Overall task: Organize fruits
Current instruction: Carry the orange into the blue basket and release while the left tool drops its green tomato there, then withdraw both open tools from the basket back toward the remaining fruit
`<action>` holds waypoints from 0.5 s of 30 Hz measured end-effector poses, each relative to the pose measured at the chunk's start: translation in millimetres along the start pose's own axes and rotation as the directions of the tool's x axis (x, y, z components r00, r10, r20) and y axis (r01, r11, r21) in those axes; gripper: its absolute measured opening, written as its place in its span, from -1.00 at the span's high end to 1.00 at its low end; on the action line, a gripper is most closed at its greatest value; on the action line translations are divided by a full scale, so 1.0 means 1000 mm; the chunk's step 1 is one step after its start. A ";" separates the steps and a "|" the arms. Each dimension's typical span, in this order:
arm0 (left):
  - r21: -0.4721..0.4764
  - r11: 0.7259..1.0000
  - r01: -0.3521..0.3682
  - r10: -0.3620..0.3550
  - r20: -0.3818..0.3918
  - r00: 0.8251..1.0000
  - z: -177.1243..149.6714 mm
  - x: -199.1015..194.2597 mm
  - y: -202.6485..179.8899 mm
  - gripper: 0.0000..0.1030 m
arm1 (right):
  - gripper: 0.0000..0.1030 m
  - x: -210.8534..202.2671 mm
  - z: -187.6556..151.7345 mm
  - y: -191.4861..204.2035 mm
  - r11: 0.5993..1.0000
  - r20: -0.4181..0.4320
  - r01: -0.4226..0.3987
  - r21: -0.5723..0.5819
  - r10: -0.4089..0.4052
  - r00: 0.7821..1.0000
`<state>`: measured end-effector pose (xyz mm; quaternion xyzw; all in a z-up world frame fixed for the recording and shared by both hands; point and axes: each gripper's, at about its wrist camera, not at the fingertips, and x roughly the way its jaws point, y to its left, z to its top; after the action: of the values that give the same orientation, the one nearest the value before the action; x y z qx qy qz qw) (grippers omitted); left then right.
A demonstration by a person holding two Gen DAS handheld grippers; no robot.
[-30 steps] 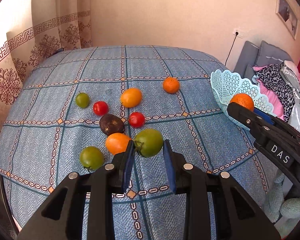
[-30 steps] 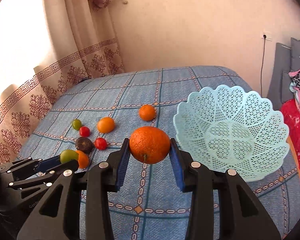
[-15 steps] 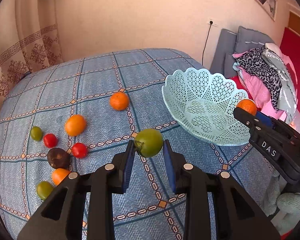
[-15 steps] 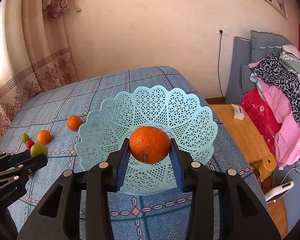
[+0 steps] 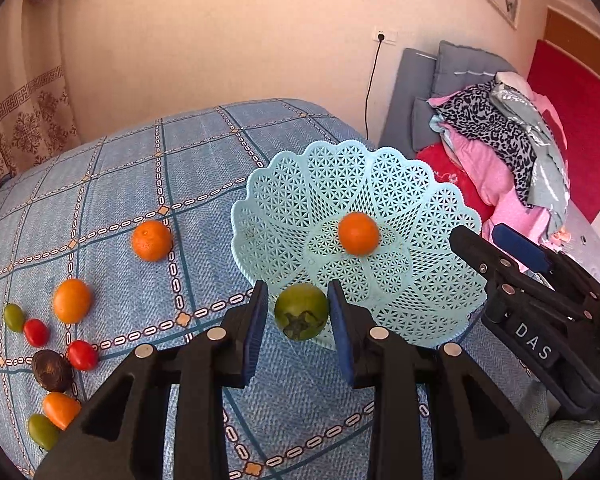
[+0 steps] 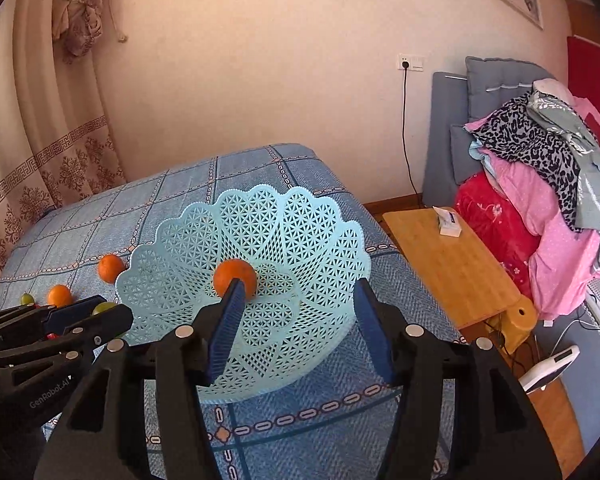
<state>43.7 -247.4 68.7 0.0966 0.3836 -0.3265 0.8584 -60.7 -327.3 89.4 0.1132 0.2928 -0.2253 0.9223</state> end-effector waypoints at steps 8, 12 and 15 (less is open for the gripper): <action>-0.009 1.000 -0.008 0.008 0.036 0.999 0.000 -0.006 0.002 -0.14 | -0.13 -0.003 -0.002 -0.001 1.000 0.004 -0.001 0.017 0.001 1.000; -0.044 0.999 -0.023 0.025 0.042 0.999 0.001 -0.011 0.012 -0.40 | -0.13 -0.007 -0.001 0.001 1.000 0.008 -0.012 0.021 0.012 1.000; -0.086 0.995 -0.043 0.047 0.048 0.998 0.000 -0.020 0.025 -0.40 | -0.13 -0.010 -0.001 0.005 0.999 0.018 -0.031 0.023 0.030 0.999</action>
<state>49.8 -218.3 81.2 0.0603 0.3731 -0.2927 0.8783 -66.7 -319.1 95.0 0.1265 0.2804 -0.2156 0.9268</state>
